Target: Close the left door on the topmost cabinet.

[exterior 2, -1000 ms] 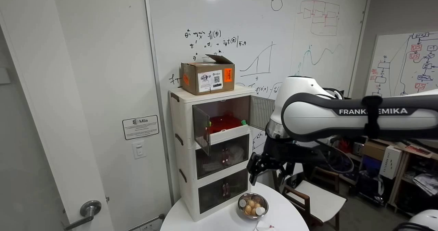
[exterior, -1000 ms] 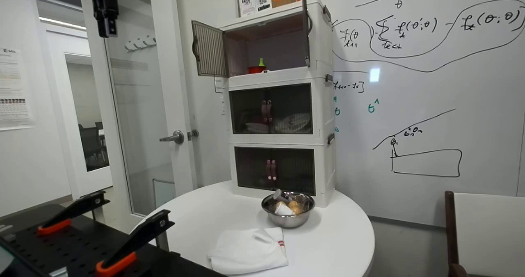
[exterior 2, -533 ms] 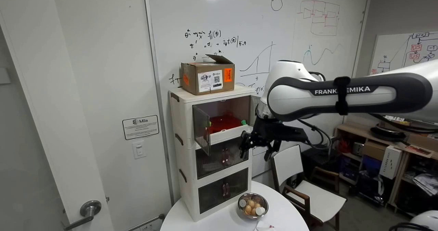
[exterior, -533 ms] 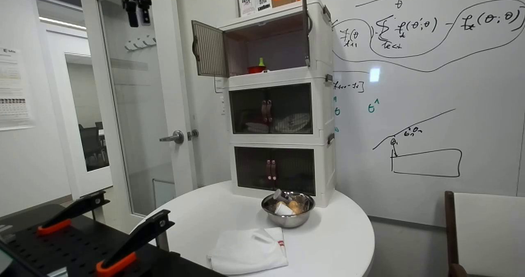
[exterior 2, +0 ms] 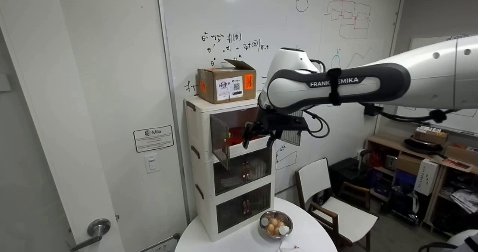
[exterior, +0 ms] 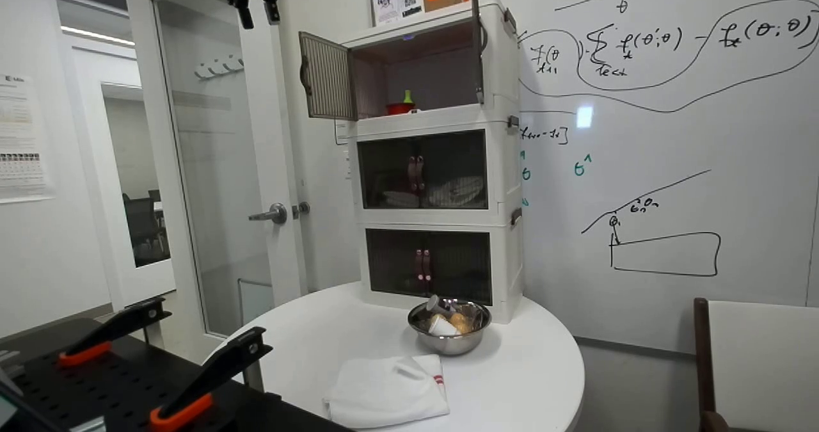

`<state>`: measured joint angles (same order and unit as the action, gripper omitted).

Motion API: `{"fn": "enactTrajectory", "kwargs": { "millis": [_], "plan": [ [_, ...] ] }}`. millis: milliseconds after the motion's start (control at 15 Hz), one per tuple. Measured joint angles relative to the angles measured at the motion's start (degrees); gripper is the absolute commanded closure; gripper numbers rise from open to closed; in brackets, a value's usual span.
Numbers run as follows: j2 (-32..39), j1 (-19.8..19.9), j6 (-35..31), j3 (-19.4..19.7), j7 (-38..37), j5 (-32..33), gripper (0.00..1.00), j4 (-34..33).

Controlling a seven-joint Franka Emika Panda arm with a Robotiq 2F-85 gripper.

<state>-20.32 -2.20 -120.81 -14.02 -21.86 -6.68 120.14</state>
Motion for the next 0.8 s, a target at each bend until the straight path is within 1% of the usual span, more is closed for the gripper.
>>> {"fn": "enactTrajectory", "kwargs": {
  "millis": [267,467,800],
  "plan": [
    [7.5,-0.2,-6.4,-1.0,-0.3,7.2,0.0,-5.7],
    [12.7,-0.6,-9.3,-1.1,-0.8,11.4,0.0,-10.0],
    [18.2,-2.3,-12.1,-0.9,-4.2,14.7,0.0,-16.7]
  ]
}}
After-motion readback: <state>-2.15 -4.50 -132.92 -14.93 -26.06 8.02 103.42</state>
